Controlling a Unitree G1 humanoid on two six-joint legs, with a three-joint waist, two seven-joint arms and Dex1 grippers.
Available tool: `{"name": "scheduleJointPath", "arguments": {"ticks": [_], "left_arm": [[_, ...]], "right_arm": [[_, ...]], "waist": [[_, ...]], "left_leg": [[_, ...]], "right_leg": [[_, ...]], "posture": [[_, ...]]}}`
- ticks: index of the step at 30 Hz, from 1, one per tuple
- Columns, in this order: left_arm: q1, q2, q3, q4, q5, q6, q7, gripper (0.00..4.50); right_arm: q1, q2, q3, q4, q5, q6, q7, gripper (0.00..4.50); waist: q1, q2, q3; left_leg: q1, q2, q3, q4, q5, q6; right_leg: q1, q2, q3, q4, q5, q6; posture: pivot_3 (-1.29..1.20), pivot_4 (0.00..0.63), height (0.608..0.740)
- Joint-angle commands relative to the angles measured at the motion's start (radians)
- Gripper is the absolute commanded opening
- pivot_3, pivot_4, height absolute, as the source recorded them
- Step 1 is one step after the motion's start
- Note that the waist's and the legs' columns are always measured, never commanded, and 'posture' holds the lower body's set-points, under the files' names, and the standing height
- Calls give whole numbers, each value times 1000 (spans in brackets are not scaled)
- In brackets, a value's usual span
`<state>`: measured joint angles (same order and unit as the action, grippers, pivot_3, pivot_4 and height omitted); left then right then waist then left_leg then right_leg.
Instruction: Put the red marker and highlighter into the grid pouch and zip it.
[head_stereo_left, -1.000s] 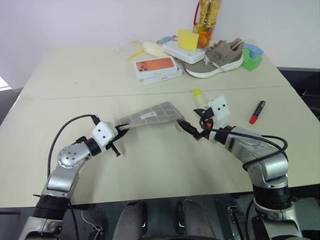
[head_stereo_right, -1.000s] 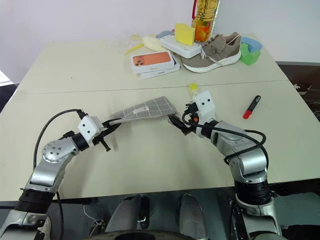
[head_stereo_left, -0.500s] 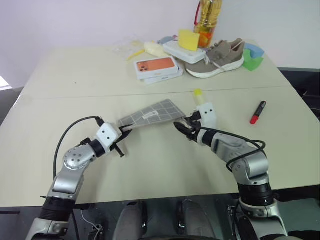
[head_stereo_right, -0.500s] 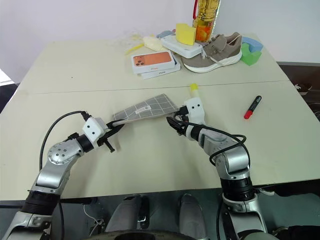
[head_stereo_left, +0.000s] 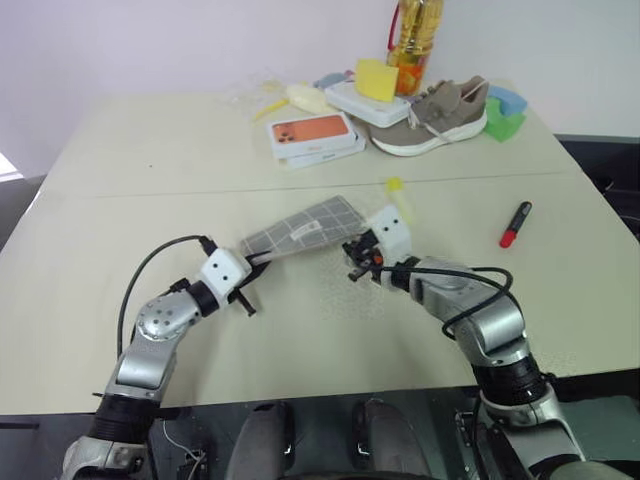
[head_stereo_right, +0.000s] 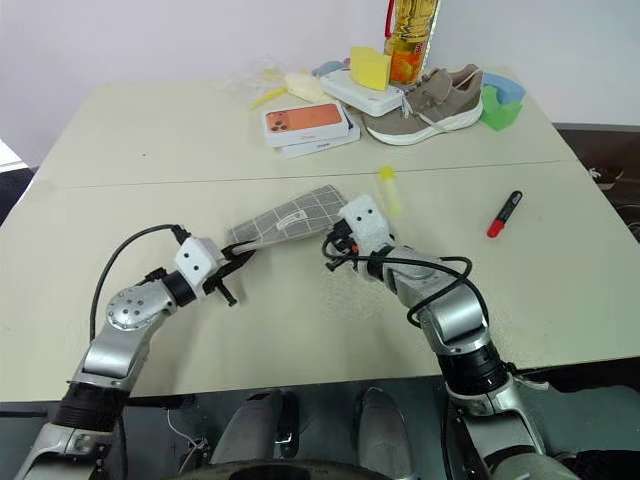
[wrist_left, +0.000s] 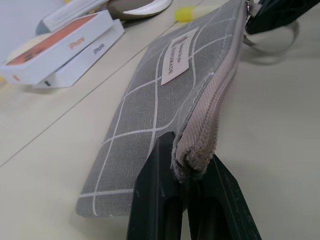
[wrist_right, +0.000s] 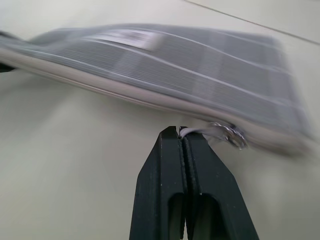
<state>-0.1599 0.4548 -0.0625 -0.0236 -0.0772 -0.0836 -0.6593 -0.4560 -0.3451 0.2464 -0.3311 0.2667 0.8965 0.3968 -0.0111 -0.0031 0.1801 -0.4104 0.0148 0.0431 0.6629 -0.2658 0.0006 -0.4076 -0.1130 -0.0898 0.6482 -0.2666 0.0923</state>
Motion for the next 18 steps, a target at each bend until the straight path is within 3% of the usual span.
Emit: {"name": "scheduleJointPath", "arguments": {"ticks": [1, 9, 14, 16, 18], "left_arm": [[-23, -21, -31, -66, 1, 18, 4, 0], [-48, -70, -54, -94, 2, 90, 37, 0], [-47, -84, -44, -116, -2, 127, 53, 0], [-44, -85, -37, -122, -3, 138, 64, 0], [-40, -78, -30, -129, -1, 142, 72, 0]], "right_arm": [[-56, 9, 110, -90, -5, -35, 70, 55], [-139, 70, 261, -71, -26, -80, 160, 55], [-146, 81, 261, -53, -39, -88, 172, 55], [-138, 74, 236, -63, -21, -74, 188, 572], [-114, 39, 185, -106, 9, -54, 212, 1406]], "waist": [[0, 0, 0], [1, 0, 0], [1, 0, 0], [1, 0, 0], [1, 0, 0]], "left_leg": [[0, 0, 0, 0, 0, 0], [0, 0, 0, 0, 0, 0], [0, 0, 0, 0, 0, 0], [0, 0, 0, 0, 0, 0], [0, 0, -1, 0, 0, 0]], "right_leg": [[0, 0, 0, 0, 0, 0], [0, 0, 0, 0, 0, 0], [0, 0, 0, 0, 0, 0], [0, 0, 0, 0, 0, 0], [0, 0, 0, 0, 0, 0]], "posture": [[0, 150, 740], [0, 150, 740], [0, 150, 740], [0, 150, 740], [0, 150, 740]]}}
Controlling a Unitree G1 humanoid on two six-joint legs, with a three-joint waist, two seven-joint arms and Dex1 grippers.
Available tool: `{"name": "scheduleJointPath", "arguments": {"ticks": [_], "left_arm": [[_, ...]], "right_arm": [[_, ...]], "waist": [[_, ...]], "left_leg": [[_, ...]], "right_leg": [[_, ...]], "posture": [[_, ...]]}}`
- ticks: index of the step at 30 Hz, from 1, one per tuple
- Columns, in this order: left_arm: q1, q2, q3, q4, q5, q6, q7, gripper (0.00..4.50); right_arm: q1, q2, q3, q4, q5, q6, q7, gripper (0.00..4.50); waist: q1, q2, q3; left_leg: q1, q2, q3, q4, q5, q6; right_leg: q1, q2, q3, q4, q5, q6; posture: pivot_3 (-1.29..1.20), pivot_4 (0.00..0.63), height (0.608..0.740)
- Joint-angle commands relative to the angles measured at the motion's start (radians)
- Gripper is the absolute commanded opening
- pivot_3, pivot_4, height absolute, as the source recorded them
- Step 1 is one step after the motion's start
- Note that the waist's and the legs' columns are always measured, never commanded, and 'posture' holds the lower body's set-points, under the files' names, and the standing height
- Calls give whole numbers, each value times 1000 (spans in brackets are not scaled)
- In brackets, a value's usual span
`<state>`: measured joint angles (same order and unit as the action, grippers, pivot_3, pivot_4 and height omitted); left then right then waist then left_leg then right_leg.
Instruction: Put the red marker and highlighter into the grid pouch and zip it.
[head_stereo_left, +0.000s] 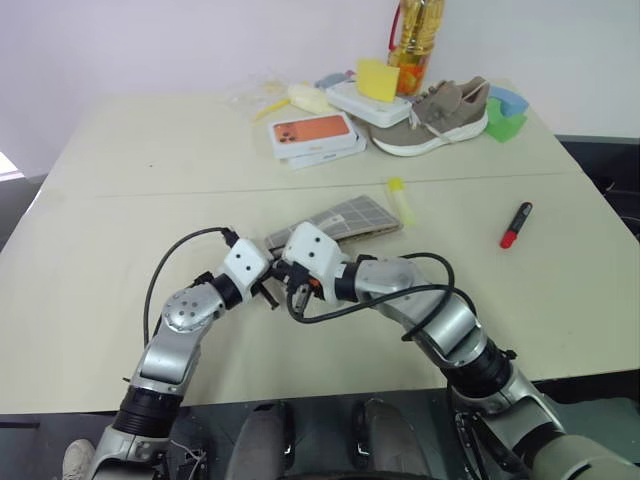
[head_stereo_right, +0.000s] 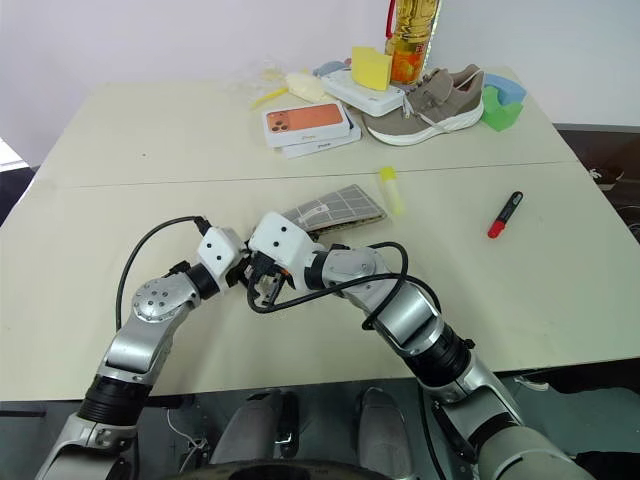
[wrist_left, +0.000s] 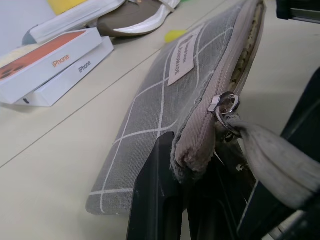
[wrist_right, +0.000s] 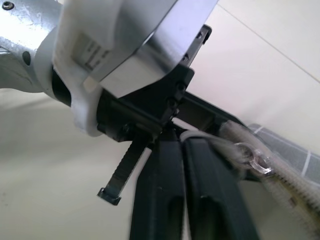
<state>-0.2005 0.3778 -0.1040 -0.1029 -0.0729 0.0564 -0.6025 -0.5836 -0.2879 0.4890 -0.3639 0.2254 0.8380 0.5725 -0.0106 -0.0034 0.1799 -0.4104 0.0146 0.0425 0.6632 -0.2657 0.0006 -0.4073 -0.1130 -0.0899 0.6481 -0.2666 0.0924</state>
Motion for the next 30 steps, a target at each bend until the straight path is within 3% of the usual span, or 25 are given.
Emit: {"name": "scheduleJointPath", "arguments": {"ticks": [1, 5, 11, 12, 19, 26, 30], "left_arm": [[4, 6, 16, -51, -1, -1, 18, 0], [0, 36, 54, -23, 20, -12, 50, 0], [-23, 40, 75, 31, 62, -21, 124, 0], [-28, 36, 71, 39, 64, -21, 130, 0], [-46, 0, 53, 61, 71, -15, 157, 0], [-40, -16, 43, 45, 71, -6, 170, 0], [-35, -20, 42, 45, 71, -5, 171, 0]], "right_arm": [[29, -39, -85, -96, 61, 11, 42, 1959], [110, -130, -239, -162, 81, 46, 17, 4058], [130, -140, -470, -57, 92, 129, -101, 4058], [109, -121, -513, 3, 86, 144, -144, 4291], [-24, -82, -542, 410, -67, -18, -344, 4291], [-101, -27, -619, 648, -43, -121, -374, 4291], [-88, -27, -617, 628, -35, -150, -348, 2419]], "waist": [[1, 0, 0], [5, 0, 0], [0, 0, 0], [0, 0, 0], [0, 0, 0], [-1, 0, 0], [-1, 0, 0]], "left_leg": [[0, 0, 0, 0, 0, 0], [0, 0, 0, 0, 0, 0], [0, 0, 0, 0, 0, 0], [0, 0, 0, 0, 0, 0], [0, 0, 2, 0, 0, 0], [0, 0, 3, 0, 0, 0], [0, 0, 3, 0, 0, 0]], "right_leg": [[0, 0, 0, 0, 0, 0], [1, 0, 0, -1, 0, 0], [0, 0, 0, 0, 0, 0], [0, 0, 0, 0, 0, 0], [0, 0, 0, 0, 0, 0], [0, 0, 1, 0, 0, 0], [0, 0, 1, 0, 0, 0]], "posture": [[0, 150, 740], [0, 150, 740], [0, 150, 740], [0, 150, 740], [0, 150, 740], [0, 150, 740], [0, 150, 740]]}}
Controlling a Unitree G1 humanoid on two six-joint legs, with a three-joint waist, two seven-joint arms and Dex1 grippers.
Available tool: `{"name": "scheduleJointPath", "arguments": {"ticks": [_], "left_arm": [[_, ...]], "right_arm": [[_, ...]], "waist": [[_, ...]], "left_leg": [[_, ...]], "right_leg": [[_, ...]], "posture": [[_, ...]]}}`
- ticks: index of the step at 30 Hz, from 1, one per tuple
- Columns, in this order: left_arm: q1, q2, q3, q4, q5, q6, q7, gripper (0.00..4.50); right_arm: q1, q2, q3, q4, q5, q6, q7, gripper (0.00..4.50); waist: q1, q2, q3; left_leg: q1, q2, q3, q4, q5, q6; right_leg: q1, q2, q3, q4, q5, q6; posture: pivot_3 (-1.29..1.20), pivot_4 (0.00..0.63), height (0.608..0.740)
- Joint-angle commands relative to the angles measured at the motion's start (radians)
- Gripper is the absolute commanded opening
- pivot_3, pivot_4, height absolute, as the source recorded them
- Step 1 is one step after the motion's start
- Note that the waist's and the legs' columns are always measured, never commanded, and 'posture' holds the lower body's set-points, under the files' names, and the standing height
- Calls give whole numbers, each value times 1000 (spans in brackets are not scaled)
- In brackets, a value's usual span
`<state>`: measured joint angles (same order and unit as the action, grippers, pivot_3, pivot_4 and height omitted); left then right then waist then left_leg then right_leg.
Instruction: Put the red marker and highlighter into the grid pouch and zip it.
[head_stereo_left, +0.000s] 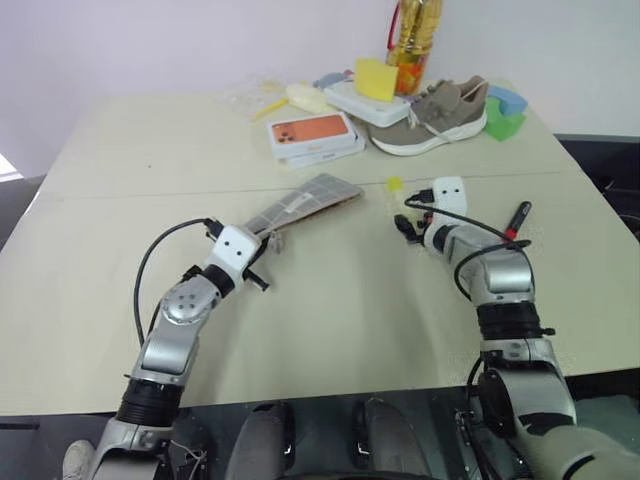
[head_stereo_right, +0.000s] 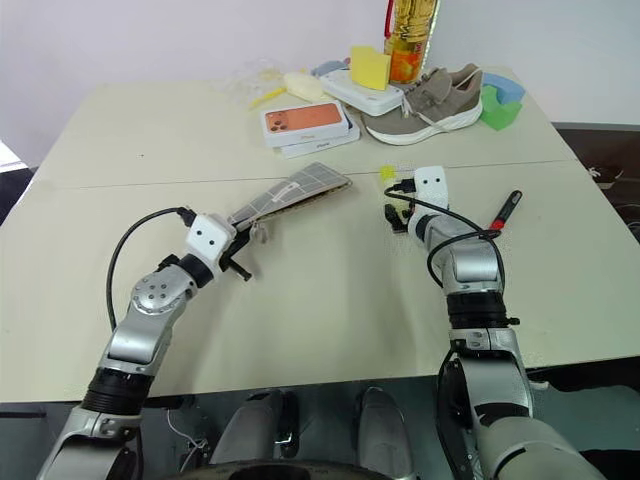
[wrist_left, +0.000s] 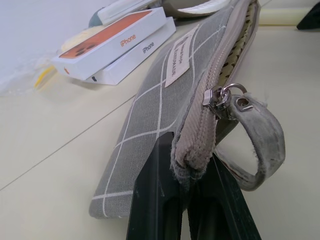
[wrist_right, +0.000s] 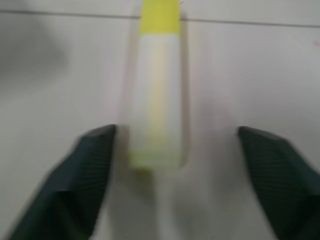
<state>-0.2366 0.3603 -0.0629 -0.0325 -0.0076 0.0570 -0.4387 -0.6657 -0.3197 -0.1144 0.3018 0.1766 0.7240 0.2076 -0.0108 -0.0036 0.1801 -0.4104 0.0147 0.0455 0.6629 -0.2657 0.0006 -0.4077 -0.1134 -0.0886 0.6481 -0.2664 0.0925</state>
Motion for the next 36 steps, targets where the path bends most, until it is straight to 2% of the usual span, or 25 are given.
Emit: {"name": "scheduleJointPath", "arguments": {"ticks": [1, 3, 7, 13, 18, 36], "left_arm": [[-1, -3, 1, -21, 5, -4, 8, 0], [-9, -11, 6, -11, -4, 9, 10, 0], [-26, -22, 14, 1, -27, 21, 0, 0], [-58, -20, 20, 37, -45, 15, -21, 0], [-76, -21, 18, 60, -49, 6, -41, 0], [-59, -39, 5, 17, -62, -4, -67, 0]], "right_arm": [[2, 4, -10, -51, 14, -40, 22, 1781], [22, -10, 15, -94, -5, -45, 31, 835], [106, -68, 48, -296, -18, -21, 78, 832], [283, -164, 12, -674, 144, 92, 244, 832], [347, -187, 12, -829, 243, 174, 290, 832], [315, -164, 89, -782, 249, 211, 261, 832]], "waist": [[-1, 0, 0], [1, 0, 0], [4, 0, 0], [3, 0, 0], [1, 0, 0], [19, 0, 0]], "left_leg": [[0, 0, 0, 0, 0, 0], [0, 0, 0, 0, 0, 0], [0, 0, 0, 0, 0, 0], [0, 0, -1, 0, 0, 0], [0, 0, -1, 0, 0, 0], [0, 0, -1, 1, 0, 0]], "right_leg": [[0, 0, 0, 0, 0, 0], [0, 0, 0, 0, 0, 0], [0, 0, 0, 0, 0, 0], [0, 0, 0, 0, 0, 0], [0, 0, 0, 0, 0, 0], [0, 0, 0, -1, 0, 0]], "posture": [[0, 150, 740], [0, 150, 740], [0, 150, 740], [0, 150, 740], [0, 150, 740], [0, 150, 740]]}}
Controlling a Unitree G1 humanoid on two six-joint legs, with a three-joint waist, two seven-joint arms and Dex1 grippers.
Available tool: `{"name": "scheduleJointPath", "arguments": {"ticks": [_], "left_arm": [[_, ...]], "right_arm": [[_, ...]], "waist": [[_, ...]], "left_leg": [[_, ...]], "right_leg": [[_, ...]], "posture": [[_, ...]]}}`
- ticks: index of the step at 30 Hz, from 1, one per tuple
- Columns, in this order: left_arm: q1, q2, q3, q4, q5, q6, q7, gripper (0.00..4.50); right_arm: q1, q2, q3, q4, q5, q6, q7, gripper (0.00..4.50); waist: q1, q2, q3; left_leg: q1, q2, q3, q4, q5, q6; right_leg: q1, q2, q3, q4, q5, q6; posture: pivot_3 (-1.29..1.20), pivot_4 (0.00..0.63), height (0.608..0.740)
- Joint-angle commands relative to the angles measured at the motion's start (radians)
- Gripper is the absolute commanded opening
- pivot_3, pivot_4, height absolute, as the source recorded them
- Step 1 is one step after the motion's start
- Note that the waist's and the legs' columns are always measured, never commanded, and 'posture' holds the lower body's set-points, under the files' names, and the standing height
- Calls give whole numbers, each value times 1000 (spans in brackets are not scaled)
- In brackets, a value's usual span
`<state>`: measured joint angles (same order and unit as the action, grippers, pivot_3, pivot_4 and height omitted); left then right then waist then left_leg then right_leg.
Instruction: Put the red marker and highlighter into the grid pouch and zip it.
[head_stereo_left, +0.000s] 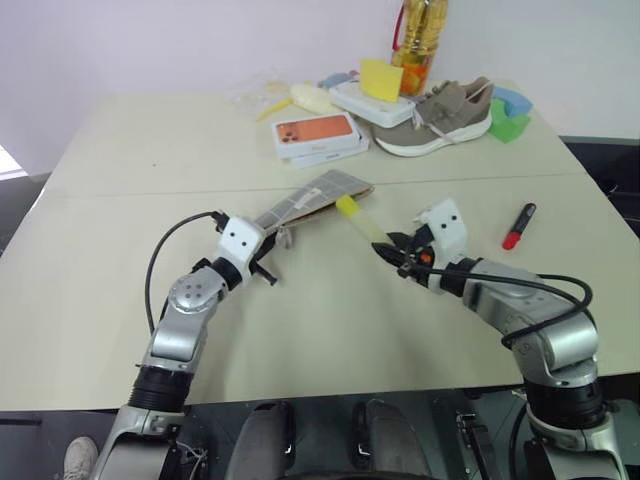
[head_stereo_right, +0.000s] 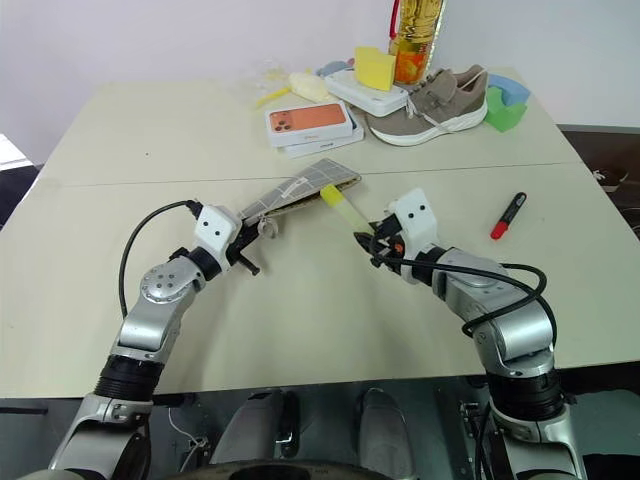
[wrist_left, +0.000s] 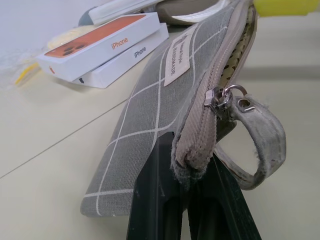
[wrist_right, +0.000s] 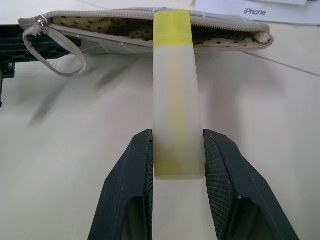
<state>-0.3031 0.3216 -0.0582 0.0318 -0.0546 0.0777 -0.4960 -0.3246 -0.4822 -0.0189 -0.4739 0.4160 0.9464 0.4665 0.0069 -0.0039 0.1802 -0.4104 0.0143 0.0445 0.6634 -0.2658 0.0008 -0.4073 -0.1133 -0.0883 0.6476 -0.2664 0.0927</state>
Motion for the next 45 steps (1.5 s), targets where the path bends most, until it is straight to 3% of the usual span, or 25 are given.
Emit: {"name": "scheduleJointPath", "arguments": {"ticks": [1, 10, 17, 23, 30, 33, 36, 38, 41, 45], "left_arm": [[9, 0, -1, -49, -15, -26, -12, 0], [37, 30, -28, -82, -7, -83, -79, 0], [50, 140, -93, -79, 5, -236, -241, 0], [60, 161, -101, -76, -17, -264, -296, 0], [57, 153, -87, -52, 20, -246, -250, 0], [57, 146, -83, -44, 26, -228, -227, 0], [50, 132, -78, -24, 42, -205, -185, 0], [45, 122, -80, -13, 60, -193, -156, 0], [37, 108, -82, -4, 75, -173, -127, 0], [37, 100, -88, -8, 79, -160, -117, 0]], "right_arm": [[-32, -1, -5, 0, 9, -13, 2, 832], [-42, -47, 20, -6, -8, 0, 14, 832], [-60, -298, 170, -141, -51, -7, 165, 832], [-81, -326, 192, -174, -38, 14, 200, 832], [-38, -321, 78, -180, -16, -33, 210, 4120], [10, -305, -31, -200, 52, -74, 243, 4120], [52, -231, -244, -158, 200, -38, 232, 4120], [74, -219, -314, -31, 138, -37, 149, 4120], [24, -193, -380, 226, -23, 7, -121, 4320], [1, -151, -383, 295, -110, -6, -271, 4320]], "waist": [[3, 0, 0], [5, 0, 0], [5, 0, 0], [5, 0, 0], [7, 0, 0], [7, -1, 1], [7, -2, 1], [8, -2, 1], [8, -5, -1], [3, -3, -1]], "left_leg": [[0, 0, 0, 0, 0, 0], [0, 0, 0, 0, 0, 0], [0, 0, 0, 0, 0, 0], [0, 1, 0, 0, 0, 0], [0, 0, 0, 0, 0, 0], [0, 0, 0, 0, 0, 0], [0, 0, -1, 0, 0, 0], [0, 0, 0, 1, 0, 0], [1, 0, 0, 2, 0, 0], [1, 0, 2, 0, 0, 0]], "right_leg": [[0, 0, 0, 0, 0, 0], [0, 0, 0, 0, 0, 0], [-1, 0, 0, -1, 0, 0], [0, 0, 0, -1, 0, 0], [0, 0, 0, -1, 0, 0], [0, 0, 0, -1, 0, 0], [1, 0, 0, -1, 0, 0], [1, 0, 0, -1, 0, 0], [3, 0, 0, -1, 1, 0], [0, -1, 1, 0, 1, 0]], "posture": [[0, 150, 740], [0, 150, 740], [0, 150, 740], [0, 150, 740], [0, 150, 740], [0, 150, 740], [0, 150, 740], [0, 150, 740], [0, 150, 740], [0, 150, 740]]}}
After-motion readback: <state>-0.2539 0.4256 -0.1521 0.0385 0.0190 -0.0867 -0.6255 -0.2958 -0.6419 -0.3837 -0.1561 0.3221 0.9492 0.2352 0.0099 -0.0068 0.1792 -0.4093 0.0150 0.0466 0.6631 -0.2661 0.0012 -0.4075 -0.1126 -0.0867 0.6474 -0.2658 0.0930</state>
